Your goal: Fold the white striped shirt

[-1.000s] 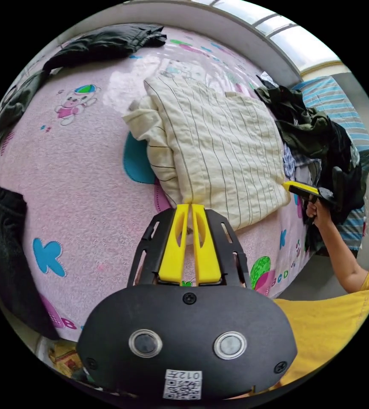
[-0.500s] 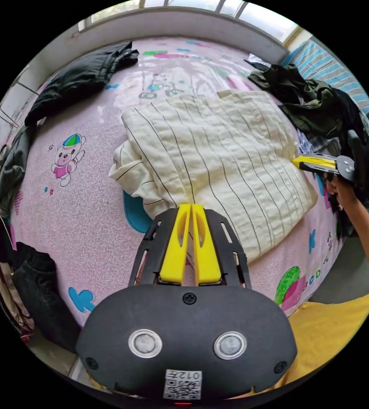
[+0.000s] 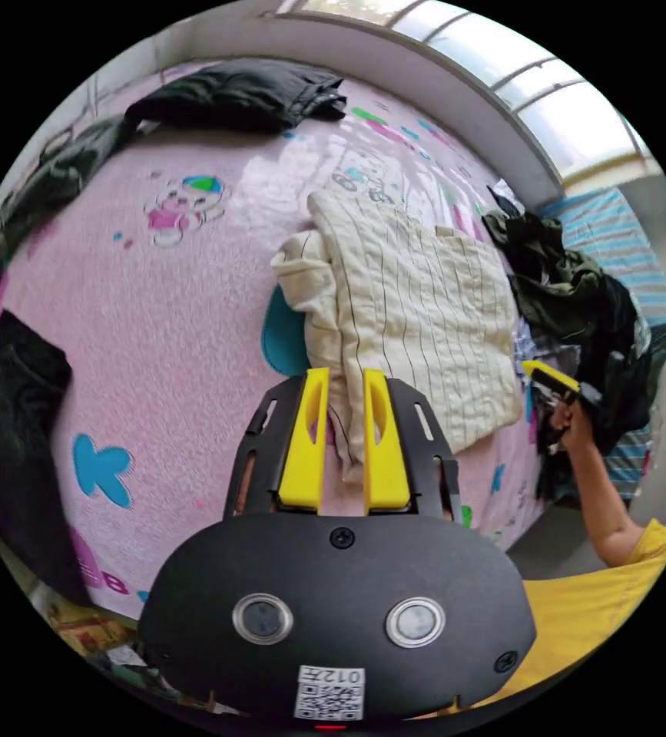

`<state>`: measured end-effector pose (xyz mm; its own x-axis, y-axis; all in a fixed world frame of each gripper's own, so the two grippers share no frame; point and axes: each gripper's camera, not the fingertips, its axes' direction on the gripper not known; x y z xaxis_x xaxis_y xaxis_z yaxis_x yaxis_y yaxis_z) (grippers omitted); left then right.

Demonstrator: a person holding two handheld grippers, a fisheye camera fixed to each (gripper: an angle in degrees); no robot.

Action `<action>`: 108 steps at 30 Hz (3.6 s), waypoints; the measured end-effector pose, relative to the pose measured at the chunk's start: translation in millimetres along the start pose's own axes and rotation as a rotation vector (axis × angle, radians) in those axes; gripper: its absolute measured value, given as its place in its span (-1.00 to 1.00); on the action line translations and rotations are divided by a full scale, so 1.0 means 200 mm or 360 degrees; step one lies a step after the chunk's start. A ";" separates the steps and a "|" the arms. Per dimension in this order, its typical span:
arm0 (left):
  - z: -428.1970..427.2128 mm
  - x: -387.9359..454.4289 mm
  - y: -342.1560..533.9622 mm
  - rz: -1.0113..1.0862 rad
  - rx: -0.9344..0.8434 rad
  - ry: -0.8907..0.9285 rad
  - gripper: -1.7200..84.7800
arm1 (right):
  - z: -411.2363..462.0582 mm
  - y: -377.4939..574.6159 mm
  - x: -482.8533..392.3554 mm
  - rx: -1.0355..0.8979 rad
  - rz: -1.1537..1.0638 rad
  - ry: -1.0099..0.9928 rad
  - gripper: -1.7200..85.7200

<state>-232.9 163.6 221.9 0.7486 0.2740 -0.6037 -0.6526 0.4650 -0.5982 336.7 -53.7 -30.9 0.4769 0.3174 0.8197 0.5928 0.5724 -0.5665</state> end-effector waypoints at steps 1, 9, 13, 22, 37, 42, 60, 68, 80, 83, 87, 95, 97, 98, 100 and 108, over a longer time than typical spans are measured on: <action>0.01 -0.03 0.02 -0.0027 -0.0014 0.0079 -0.82 | 0.00 0.07 0.07 -0.0018 0.0074 -0.0131 -0.82; 0.19 -0.18 0.26 -0.0058 -0.0108 0.0330 -0.72 | 0.08 0.41 0.34 0.0040 0.0427 -0.0455 -0.73; 0.30 -0.22 0.27 -0.0098 -0.0168 0.0299 -0.75 | 0.20 0.44 0.46 -0.0021 0.0551 -0.0579 -0.76; 0.37 -0.40 0.34 -0.0246 -0.0100 0.0403 -0.92 | 0.25 0.57 0.62 -0.0014 0.0527 -0.0698 -0.94; 0.45 -0.62 1.03 -0.0293 -0.0341 0.0508 -0.95 | 0.26 1.37 0.65 -0.0288 0.0539 -0.0773 -0.95; 0.50 -0.71 1.25 -0.0370 -0.0357 0.0626 -0.95 | 0.27 1.56 0.68 -0.0313 0.0585 -0.0780 -0.94; 0.44 -0.81 0.72 -0.0205 -0.0125 0.0580 -0.95 | 0.19 1.16 0.94 0.0091 0.0588 -0.0558 -0.86; 0.27 -0.77 0.62 -0.0076 0.0051 0.0507 -0.95 | 0.23 0.98 1.09 0.0100 0.0618 -0.0576 -0.85; 0.39 -0.93 0.26 -0.0236 -0.0265 0.0639 -0.95 | 0.39 0.88 1.29 -0.0068 0.0705 -0.0975 -0.85; 0.40 -0.93 0.20 -0.0212 -0.0316 0.0730 -0.95 | 0.40 0.90 1.32 -0.0043 0.0744 -0.1068 -0.88; 0.36 -0.90 0.14 -0.0107 -0.0275 0.0885 -0.95 | 0.39 0.93 1.34 0.0012 0.0764 -0.1134 -0.90; 0.17 -0.81 0.10 0.0095 0.0107 0.1354 -0.95 | 0.25 0.96 1.24 0.0214 0.0545 -0.1247 -0.92; 0.13 -0.80 0.09 0.0084 0.0087 0.1207 -0.94 | 0.21 0.97 1.22 0.0236 0.0512 -0.1249 -0.93; 0.11 -0.81 0.08 0.0000 0.0020 0.0950 -0.94 | 0.19 0.97 1.21 0.0247 0.0496 -0.1246 -0.93; 0.12 -0.83 0.07 -0.0104 -0.0080 0.0638 -0.94 | 0.17 0.96 1.19 0.0252 0.0482 -0.1251 -0.92; 0.19 -0.73 -0.08 -0.0011 -0.0317 0.0738 -0.88 | 0.05 0.91 1.07 0.0316 0.0361 -0.1240 -0.92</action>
<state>-328.5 148.7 340.1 0.6522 -0.1522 -0.7426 -0.6911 0.2832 -0.6650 539.8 126.1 43.6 -0.0579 0.8314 0.5527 0.3765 0.5309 -0.7592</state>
